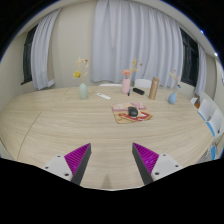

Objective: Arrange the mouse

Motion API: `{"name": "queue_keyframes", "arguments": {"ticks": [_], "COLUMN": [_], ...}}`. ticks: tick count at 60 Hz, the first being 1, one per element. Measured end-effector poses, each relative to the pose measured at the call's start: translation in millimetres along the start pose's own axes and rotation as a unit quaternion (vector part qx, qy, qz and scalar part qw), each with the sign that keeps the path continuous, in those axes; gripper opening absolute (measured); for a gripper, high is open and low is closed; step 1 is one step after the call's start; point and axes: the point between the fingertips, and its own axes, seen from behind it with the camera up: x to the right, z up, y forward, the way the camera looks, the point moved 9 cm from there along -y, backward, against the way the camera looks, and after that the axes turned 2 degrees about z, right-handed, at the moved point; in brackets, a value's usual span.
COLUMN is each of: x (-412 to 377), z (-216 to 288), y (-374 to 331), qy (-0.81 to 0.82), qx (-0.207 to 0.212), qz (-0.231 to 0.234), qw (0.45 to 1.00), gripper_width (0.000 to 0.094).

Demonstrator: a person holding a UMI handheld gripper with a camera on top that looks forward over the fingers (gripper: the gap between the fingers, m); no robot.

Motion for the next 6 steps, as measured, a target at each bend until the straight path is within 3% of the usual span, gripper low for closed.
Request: {"name": "queue_keyframes", "arguments": {"ticks": [6], "x": [2.8], "z": [1.9], "y": [-4.7], "qy": [0.005], "qx": [0.0], "qz": [-0.006], "qw": [1.0], "gripper_width": [0.0852]}}
